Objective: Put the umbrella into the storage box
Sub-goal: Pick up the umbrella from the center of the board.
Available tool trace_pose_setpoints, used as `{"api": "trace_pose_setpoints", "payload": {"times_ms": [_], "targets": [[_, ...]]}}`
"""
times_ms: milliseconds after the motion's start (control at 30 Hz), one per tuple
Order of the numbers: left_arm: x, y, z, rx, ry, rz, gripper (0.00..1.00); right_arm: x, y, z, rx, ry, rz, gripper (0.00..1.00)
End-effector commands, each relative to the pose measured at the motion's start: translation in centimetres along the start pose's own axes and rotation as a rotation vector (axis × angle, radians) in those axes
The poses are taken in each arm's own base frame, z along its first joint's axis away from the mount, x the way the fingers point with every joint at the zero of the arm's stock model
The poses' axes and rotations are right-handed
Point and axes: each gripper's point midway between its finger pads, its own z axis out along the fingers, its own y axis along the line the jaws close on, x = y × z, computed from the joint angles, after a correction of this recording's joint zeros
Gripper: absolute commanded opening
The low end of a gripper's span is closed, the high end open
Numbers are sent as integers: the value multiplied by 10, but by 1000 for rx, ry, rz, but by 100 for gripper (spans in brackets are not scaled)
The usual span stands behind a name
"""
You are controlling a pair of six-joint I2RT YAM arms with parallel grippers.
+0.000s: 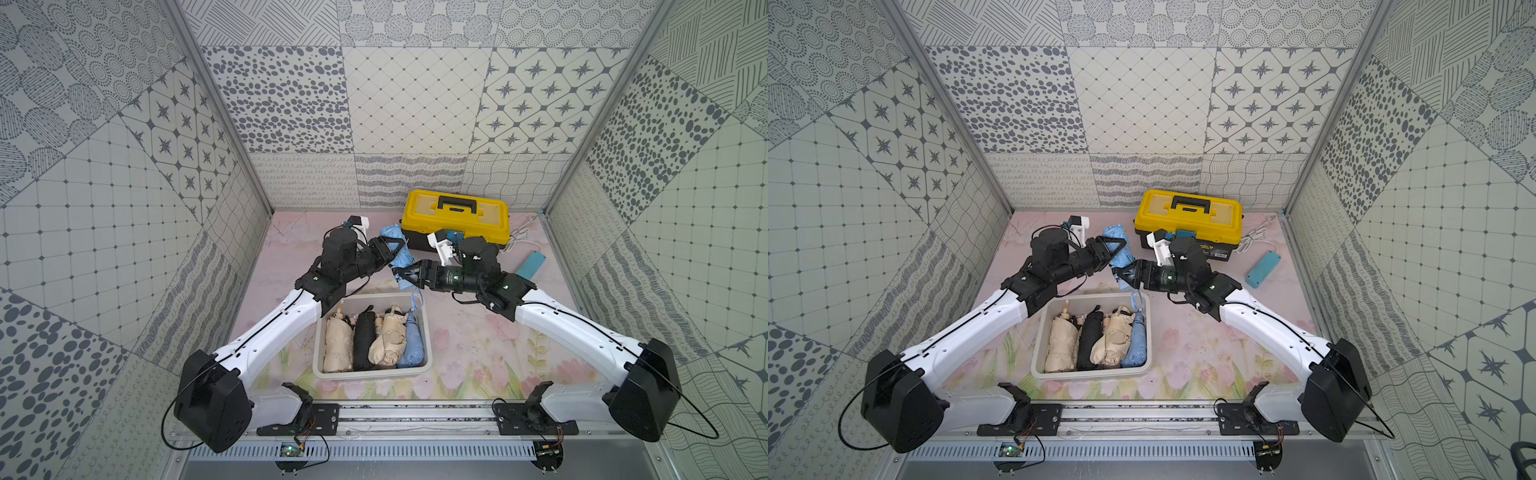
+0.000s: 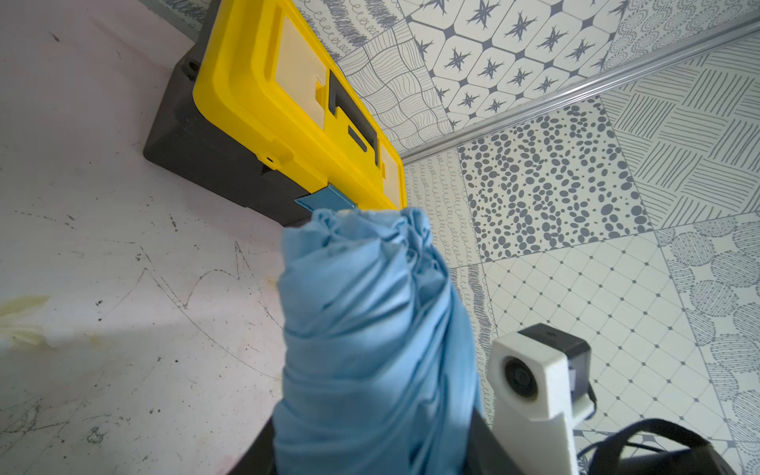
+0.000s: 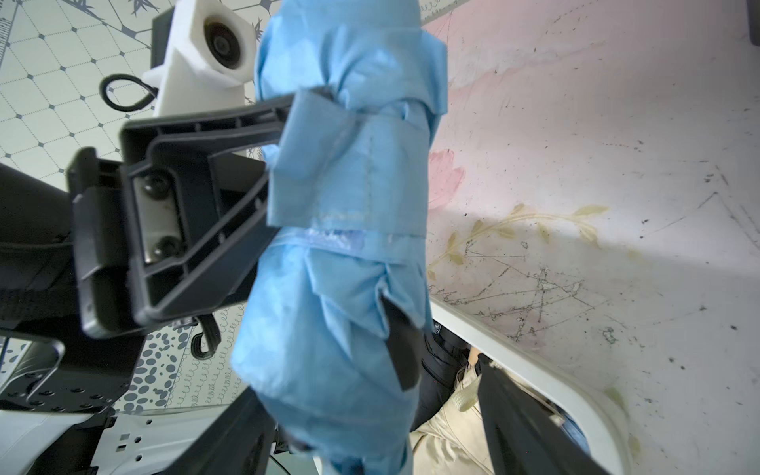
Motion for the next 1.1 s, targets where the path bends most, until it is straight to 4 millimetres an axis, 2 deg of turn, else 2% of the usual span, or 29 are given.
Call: {"api": "trace_pose_setpoints", "payload": {"times_ms": [0, 233, 433, 600, 733, 833, 967, 1067], "targets": [[-5, -45, -11, 181, -12, -23, 34, -14, 32, 4, -113, -23, -37, 80], [-2, -42, -12, 161, -3, -13, 34, -21, 35, 10, -122, -37, -40, 73], [-2, -42, -14, 155, -5, 1, 36, -22, 35, 15, -126, -28, -45, 54], [-2, -42, -20, 140, -13, 23, 49, -23, 37, 17, -131, -25, -58, 39], [-4, -41, -30, 113, -36, 52, 72, -25, 36, 16, -121, -27, -89, 32], [-8, -38, -43, 57, -69, 72, 82, -28, 33, 11, -95, -44, -139, 29], [-14, -32, -69, -87, -90, 149, 86, -34, 22, -2, -13, -76, -280, 25], [-14, -31, -91, -184, -69, 231, 86, -34, 10, -14, 106, -61, -510, 23]]}}
